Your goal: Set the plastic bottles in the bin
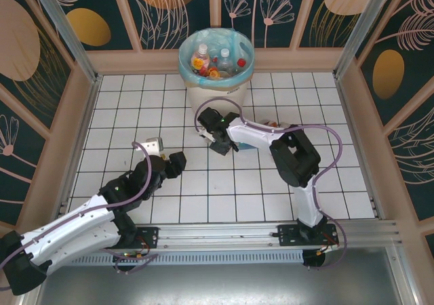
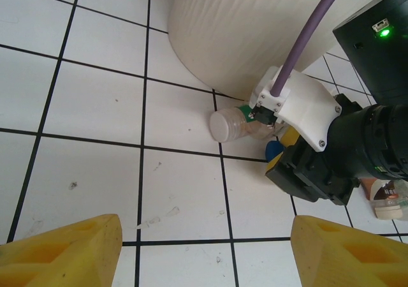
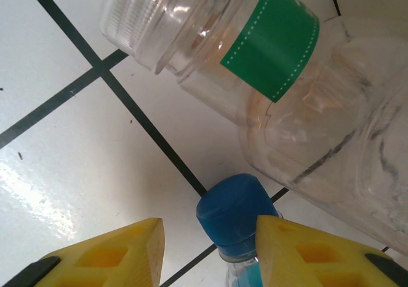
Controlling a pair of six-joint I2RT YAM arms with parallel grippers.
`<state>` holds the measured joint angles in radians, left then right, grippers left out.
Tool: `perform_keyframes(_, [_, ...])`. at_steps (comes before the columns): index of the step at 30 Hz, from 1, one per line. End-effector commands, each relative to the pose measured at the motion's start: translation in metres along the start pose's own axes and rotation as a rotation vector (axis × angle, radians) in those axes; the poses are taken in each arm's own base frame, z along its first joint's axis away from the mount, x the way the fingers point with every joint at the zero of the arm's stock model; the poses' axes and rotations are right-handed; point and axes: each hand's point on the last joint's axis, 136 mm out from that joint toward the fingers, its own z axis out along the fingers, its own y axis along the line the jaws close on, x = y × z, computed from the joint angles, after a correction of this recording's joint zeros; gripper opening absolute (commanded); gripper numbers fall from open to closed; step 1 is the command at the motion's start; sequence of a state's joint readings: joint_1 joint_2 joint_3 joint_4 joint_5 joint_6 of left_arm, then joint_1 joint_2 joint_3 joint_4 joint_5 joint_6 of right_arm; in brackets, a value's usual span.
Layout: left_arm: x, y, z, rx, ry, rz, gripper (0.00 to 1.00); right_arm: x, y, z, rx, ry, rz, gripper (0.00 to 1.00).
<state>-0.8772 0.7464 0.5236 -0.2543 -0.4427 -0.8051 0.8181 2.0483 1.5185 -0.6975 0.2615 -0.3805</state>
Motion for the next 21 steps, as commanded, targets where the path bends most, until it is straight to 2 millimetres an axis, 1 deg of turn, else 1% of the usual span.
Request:
perform_keyframes(1, [-0.012,-0.009,-0.003,0.018,-0.026,-0.008,0.71,0.015,0.008,0.017,-0.010,0.078,-0.048,0.44])
perform_keyframes(5, [-0.013,-0.009,-0.003,0.019,-0.032,-0.011,0.71,0.011,0.003,0.010,-0.002,0.074,-0.070,0.48])
perform_keyframes(13, [-0.016,-0.011,-0.004,0.021,-0.037,-0.014,0.71,0.014,-0.002,-0.002,0.010,0.100,-0.099,0.51])
perform_keyframes(16, [-0.017,-0.011,-0.004,0.020,-0.037,-0.017,0.71,0.018,-0.006,-0.001,0.039,0.103,-0.098,0.52])
perform_keyframes(21, [-0.017,-0.012,-0.003,0.020,-0.035,-0.014,0.71,0.030,-0.006,0.004,0.063,0.137,-0.115,0.53])
